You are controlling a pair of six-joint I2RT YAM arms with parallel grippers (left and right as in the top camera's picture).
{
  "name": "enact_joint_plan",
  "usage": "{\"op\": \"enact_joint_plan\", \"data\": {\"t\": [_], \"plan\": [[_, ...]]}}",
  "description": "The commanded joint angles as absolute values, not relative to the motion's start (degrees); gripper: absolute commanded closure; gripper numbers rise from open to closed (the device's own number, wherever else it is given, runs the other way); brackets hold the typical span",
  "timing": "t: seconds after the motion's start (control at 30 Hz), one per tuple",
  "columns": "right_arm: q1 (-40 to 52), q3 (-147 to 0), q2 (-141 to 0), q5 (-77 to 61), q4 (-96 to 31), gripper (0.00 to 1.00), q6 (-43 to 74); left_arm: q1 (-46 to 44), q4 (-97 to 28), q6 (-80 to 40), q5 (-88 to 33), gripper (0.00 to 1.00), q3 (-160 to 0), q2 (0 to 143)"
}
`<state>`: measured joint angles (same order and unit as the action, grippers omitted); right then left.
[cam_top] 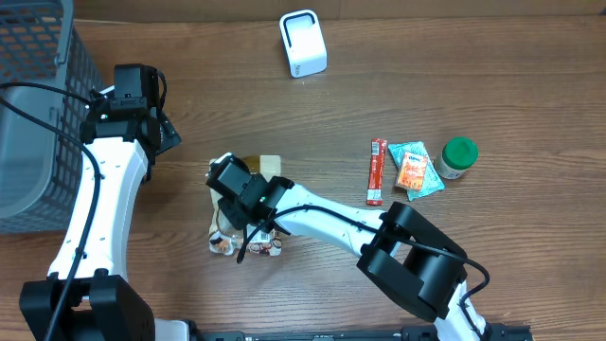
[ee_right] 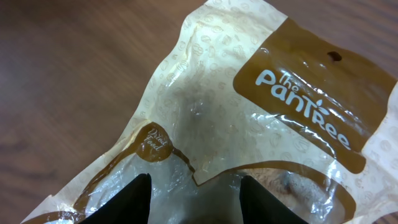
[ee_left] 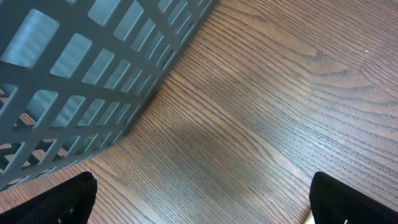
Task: Scan the item barcode
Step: 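Release the stick and move the right gripper over the snack bag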
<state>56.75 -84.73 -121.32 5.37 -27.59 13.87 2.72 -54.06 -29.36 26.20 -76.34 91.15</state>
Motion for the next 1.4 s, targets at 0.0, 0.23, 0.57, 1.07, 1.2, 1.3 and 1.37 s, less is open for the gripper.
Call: {"op": "enact_joint_plan", "data": {"t": [0.0, 0.23, 0.57, 1.07, 1.2, 1.3, 1.37], "plan": [[54.26, -84.71, -120.99, 10.87, -29.28, 0.53, 22.33, 2.57, -53.93, -28.29, 26.96, 0.00, -77.28, 91.39], [49.74, -84.82, -120.90, 12.71, -37.34, 0.52, 36.95, 2.57, -53.93, -28.29, 26.96, 0.00, -77.28, 91.39], [49.43, -85.54, -111.42, 10.24, -40.77, 0.46, 39.20, 2.57, -53.93, -28.29, 26.96, 0.00, -77.28, 91.39], [42.44, -85.52, -103.15, 10.41, -53.89, 0.33, 38.59, 2.57, -53.93, -28.29, 26.96, 0.00, -77.28, 91.39], [41.17, -85.52, -103.15, 10.22, -53.91, 0.26, 39.03, 2.57, -53.91, -28.29, 26.96, 0.00, -77.28, 91.39], [41.17, -85.52, -103.15, 10.24, -54.11, 0.24, 39.00, 2.57, -53.93, -28.29, 26.94, 0.00, -77.28, 91.39], [41.17, -85.52, -103.15, 10.24, -54.33, 0.21, 39.00, 2.57, -53.93, -28.29, 26.96, 0.00, -77.28, 91.39]]}}
